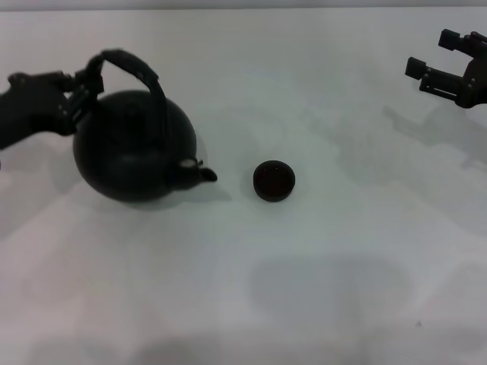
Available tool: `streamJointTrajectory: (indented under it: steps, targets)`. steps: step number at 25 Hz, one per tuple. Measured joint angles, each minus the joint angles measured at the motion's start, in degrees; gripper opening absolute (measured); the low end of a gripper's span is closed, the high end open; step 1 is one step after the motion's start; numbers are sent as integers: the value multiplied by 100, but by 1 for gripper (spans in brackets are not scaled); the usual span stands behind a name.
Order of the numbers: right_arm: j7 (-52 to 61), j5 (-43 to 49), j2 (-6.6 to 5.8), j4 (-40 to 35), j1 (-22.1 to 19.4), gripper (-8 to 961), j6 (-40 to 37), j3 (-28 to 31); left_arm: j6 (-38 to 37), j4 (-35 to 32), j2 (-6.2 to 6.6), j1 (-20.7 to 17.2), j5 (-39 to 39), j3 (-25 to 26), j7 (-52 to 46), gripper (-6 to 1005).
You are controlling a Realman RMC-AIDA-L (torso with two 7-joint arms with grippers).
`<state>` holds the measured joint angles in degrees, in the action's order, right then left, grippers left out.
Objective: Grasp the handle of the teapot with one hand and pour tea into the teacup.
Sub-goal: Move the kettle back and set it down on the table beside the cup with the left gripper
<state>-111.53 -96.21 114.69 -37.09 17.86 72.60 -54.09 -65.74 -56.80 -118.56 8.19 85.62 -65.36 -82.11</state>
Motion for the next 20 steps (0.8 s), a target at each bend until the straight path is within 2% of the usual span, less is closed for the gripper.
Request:
streamJointTrajectory:
  steps: [20]
  targets:
    - [0, 44, 1, 60, -2, 868, 36, -23, -23, 606, -28, -158, -76, 15, 1307, 106]
